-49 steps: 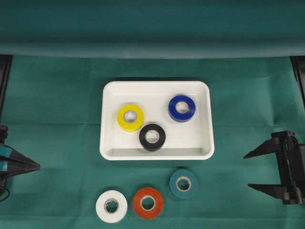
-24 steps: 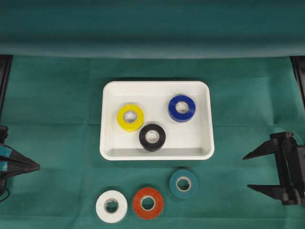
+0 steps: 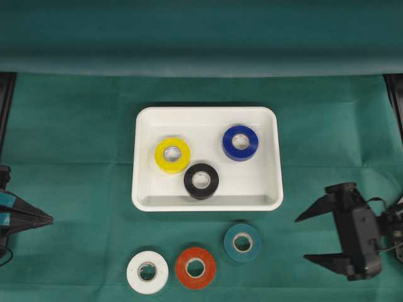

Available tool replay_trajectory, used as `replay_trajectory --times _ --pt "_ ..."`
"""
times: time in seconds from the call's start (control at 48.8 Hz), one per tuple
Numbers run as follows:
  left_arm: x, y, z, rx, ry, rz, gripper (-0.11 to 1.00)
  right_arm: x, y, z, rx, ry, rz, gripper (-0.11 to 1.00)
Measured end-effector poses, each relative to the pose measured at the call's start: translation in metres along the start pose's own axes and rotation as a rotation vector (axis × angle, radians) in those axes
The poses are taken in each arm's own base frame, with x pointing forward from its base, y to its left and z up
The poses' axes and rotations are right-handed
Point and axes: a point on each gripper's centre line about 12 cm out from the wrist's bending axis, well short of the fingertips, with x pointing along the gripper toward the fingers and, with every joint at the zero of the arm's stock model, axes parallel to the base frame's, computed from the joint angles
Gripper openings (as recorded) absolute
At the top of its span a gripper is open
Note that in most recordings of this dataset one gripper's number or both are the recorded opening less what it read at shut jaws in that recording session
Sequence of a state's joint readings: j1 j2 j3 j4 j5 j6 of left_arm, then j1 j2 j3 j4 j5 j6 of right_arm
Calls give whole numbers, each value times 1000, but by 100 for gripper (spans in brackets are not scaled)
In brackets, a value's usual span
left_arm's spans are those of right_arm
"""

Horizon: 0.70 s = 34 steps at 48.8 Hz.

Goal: Put the tape into the white case with the right arm.
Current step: 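Move the right gripper down onto the teal tape roll's core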

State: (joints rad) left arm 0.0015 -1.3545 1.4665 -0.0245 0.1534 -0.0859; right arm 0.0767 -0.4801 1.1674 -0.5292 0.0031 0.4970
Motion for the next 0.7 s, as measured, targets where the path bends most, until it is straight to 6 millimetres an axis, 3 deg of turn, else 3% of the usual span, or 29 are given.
replay_trajectory --times 0.43,0.697 --pt "0 0 0 0 1 2 0 60 1 33 -5 64 15 65" --pt "0 0 0 -2 0 1 0 85 0 46 -8 81 14 65"
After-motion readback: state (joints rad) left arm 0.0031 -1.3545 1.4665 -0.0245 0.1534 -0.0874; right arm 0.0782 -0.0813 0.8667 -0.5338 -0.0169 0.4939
